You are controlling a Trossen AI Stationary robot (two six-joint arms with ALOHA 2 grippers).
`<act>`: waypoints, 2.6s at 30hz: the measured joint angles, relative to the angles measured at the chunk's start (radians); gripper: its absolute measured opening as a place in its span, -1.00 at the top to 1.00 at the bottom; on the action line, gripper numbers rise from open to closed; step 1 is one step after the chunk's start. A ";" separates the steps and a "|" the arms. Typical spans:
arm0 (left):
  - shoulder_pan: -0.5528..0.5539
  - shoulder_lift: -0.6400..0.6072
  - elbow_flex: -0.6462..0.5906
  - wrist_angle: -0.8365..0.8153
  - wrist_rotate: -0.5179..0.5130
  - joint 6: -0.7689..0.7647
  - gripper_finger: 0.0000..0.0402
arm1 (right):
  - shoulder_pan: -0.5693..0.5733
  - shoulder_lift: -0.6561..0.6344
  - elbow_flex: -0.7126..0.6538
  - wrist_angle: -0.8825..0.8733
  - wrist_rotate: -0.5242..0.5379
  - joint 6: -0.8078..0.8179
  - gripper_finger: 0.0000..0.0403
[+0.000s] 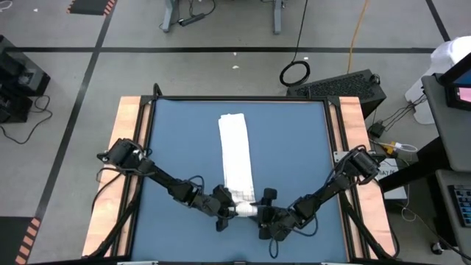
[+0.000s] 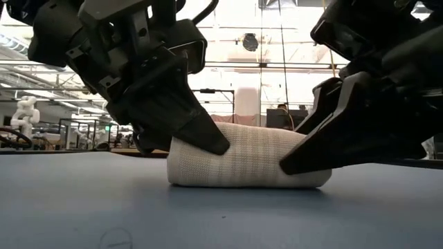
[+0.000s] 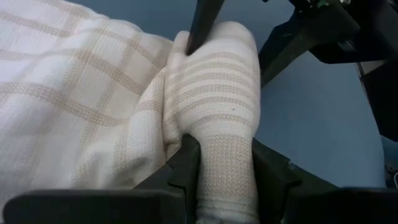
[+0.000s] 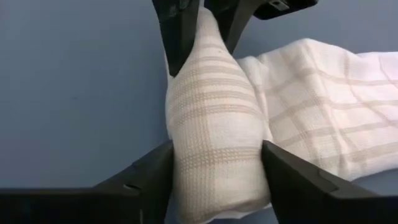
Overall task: Roll towel into tight, uniform cylinder
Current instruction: Roll the white towel
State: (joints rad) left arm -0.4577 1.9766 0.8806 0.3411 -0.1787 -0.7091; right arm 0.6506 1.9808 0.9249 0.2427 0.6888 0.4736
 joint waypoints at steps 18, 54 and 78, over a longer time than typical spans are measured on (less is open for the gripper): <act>-0.095 -0.079 -0.009 -0.057 -0.223 0.128 -0.23 | -0.042 -0.001 0.004 0.006 -0.157 0.130 0.46; -0.242 0.011 -0.002 0.067 -0.548 0.408 -0.21 | -0.153 -0.003 0.001 0.033 -0.434 0.245 0.42; -0.197 0.012 -0.001 -0.008 -0.491 0.304 -0.34 | -0.151 -0.003 0.001 0.034 -0.432 0.233 0.42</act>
State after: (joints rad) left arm -0.6552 1.9884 0.8794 0.3327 -0.6694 -0.4046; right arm 0.4992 1.9781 0.9257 0.2764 0.2569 0.7071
